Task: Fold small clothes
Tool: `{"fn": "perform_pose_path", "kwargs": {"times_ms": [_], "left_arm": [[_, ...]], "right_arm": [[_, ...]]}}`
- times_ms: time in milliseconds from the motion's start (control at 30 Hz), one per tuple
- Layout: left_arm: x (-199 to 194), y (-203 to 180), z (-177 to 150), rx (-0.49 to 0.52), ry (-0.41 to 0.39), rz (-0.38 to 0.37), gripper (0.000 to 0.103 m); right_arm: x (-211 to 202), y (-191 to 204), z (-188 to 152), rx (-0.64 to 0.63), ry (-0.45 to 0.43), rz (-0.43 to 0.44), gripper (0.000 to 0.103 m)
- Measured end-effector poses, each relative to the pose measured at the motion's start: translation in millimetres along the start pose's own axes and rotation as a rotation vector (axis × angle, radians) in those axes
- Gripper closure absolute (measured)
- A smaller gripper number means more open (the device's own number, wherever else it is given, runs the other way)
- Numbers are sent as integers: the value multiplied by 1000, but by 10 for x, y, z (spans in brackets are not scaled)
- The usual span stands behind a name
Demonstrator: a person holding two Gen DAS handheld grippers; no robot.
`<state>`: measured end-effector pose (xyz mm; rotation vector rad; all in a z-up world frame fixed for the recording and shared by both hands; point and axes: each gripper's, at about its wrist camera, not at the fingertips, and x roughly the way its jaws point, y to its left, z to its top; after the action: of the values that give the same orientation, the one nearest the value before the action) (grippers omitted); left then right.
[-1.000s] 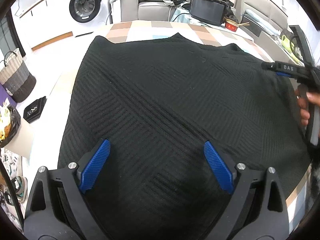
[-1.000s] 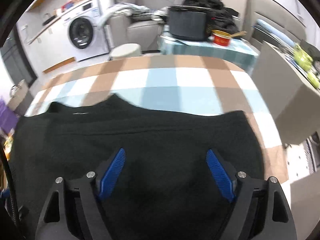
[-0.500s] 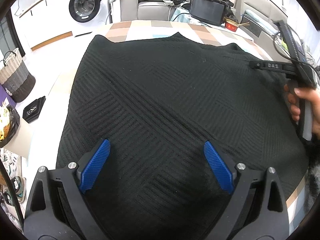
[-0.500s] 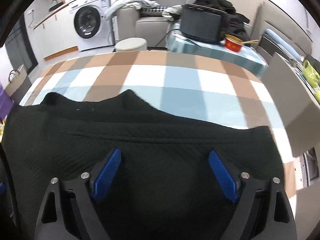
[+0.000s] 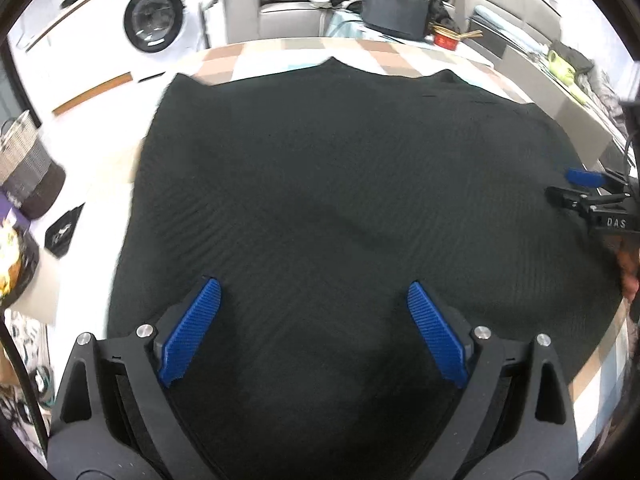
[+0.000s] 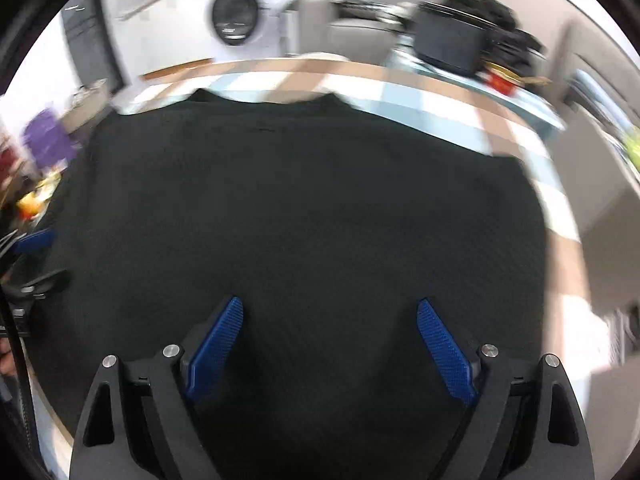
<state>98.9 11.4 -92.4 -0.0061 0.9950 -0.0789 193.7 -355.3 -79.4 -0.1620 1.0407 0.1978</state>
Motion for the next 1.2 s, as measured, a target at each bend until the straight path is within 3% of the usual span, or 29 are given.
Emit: {"fn": "perform_pose_path", "kwargs": {"times_ms": [67, 167, 267, 333, 433, 500, 633, 733, 800, 867, 933, 1100, 1200], "left_arm": [[-127, 65, -134, 7, -25, 28, 9], [-225, 172, -328, -4, -1, 77, 9], [-357, 243, -457, -18, -7, 70, 9], [-419, 275, -528, -31, -1, 107, 9], [-478, 367, -614, -89, 27, 113, 9], [-540, 442, -668, -152, 43, 93, 9], [-745, 631, -779, -292, 20, 74, 9], [-939, 787, -871, -411, -15, 33, 10], [-1015, 867, -951, -491, -21, 3, 17], [-1080, 947, -1082, -595, -18, -67, 31], [-1090, 963, -1188, -652, -4, -137, 37], [-916, 852, -1210, -694, 24, -192, 41], [-817, 789, -1110, -678, -33, -141, 41]], "right_arm": [[-79, -155, -112, 31, 4, -37, 13], [-252, -155, -265, 17, -2, -87, 13], [-422, -64, -364, 29, -31, 9, 13], [-491, 49, -463, 24, -36, 102, 13], [-426, 176, -569, -10, -18, 99, 13], [-381, 134, -629, 34, 1, 91, 14], [-502, -45, -687, 194, -29, 177, 13], [-594, -8, -711, 228, -55, 212, 13], [-636, 55, -723, 234, -67, 226, 13], [-648, 116, -740, 231, -69, 240, 13], [-643, 172, -744, 228, -67, 250, 13], [-677, 308, -745, 197, -75, 287, 13], [-724, 335, -751, 183, -86, 298, 13]]}}
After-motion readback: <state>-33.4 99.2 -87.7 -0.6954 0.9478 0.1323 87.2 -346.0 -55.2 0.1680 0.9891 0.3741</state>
